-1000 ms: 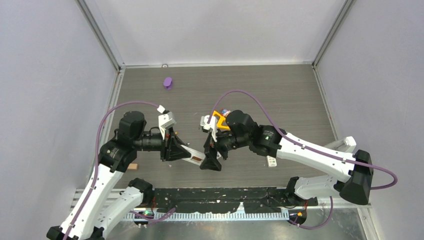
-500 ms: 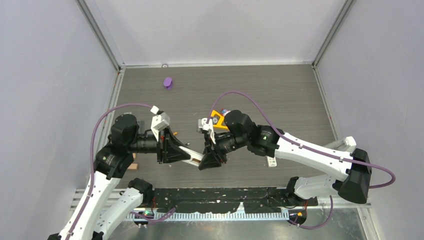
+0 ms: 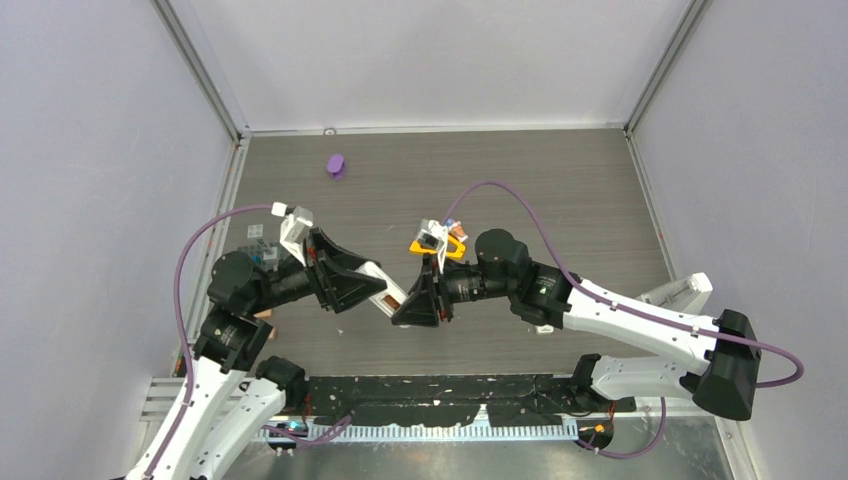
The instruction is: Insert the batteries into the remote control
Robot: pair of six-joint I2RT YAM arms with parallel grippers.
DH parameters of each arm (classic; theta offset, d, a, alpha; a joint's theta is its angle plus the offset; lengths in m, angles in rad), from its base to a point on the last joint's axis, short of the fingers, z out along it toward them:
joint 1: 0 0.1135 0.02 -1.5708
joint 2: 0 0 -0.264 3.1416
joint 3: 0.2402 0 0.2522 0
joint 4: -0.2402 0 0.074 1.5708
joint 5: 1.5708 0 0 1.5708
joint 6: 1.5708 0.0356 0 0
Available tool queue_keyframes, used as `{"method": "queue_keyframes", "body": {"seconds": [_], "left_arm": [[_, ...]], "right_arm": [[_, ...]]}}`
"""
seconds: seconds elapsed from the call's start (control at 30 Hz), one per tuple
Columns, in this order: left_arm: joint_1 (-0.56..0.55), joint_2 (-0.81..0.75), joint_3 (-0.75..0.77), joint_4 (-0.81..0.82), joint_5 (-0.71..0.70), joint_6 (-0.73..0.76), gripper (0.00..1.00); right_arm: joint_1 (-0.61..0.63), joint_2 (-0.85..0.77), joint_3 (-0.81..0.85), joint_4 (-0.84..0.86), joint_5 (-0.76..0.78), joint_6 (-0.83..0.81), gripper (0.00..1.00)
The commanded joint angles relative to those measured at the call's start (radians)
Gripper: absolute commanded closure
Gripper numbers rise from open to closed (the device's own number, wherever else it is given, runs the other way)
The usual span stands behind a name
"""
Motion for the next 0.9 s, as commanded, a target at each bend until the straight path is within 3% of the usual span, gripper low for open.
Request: {"method": "queue_keyframes", "body": {"seconds": [0.0,0.1,0.2,0.37,0.5,0.57,0.6,0.67,0.73,0.87], "left_arm": [[-0.002,-0.019,-0.064,0.387,-0.107,-0.226,0.44],[-0.002,-0.008,-0.088,0.503,-0.097,-0.302,0.42],[-0.002,-0.005,-0.098,0.527,-0.098,-0.328,0.48],[-0.003,-0.003,-0.102,0.548,-0.093,-0.336,0.8],[-0.002,-0.008,-0.114,0.55,-0.082,-0.324,1.0],[-0.002,-0.014,-0.109,0.52,-0.088,-0.294,1.0],[-0.002,-0.022,-0.103,0.463,-0.105,-0.264,1.0],[-0.002,-0.042,-0.068,0.299,-0.193,-0.168,1.0],[-0.002,-0.071,-0.025,0.097,-0.372,-0.063,1.0],[-0.002,-0.129,0.035,-0.224,-0.853,0.041,1.0]], "right_arm": [[-0.012,-0.04,0.001,0.189,0.068,0.136,0.9],[-0.015,-0.037,-0.019,0.253,0.078,0.187,0.9],[-0.016,-0.029,-0.029,0.293,0.073,0.221,0.9],[-0.028,-0.017,-0.043,0.34,0.054,0.263,0.9],[-0.036,-0.013,-0.042,0.345,0.052,0.277,0.87],[-0.038,-0.009,-0.036,0.33,0.059,0.274,0.77],[-0.038,-0.009,-0.034,0.321,0.077,0.27,0.56],[-0.039,-0.019,-0.031,0.278,0.139,0.238,0.28],[-0.038,-0.043,-0.029,0.211,0.235,0.177,0.13],[-0.038,-0.03,-0.02,0.077,0.439,0.127,0.09]]}}
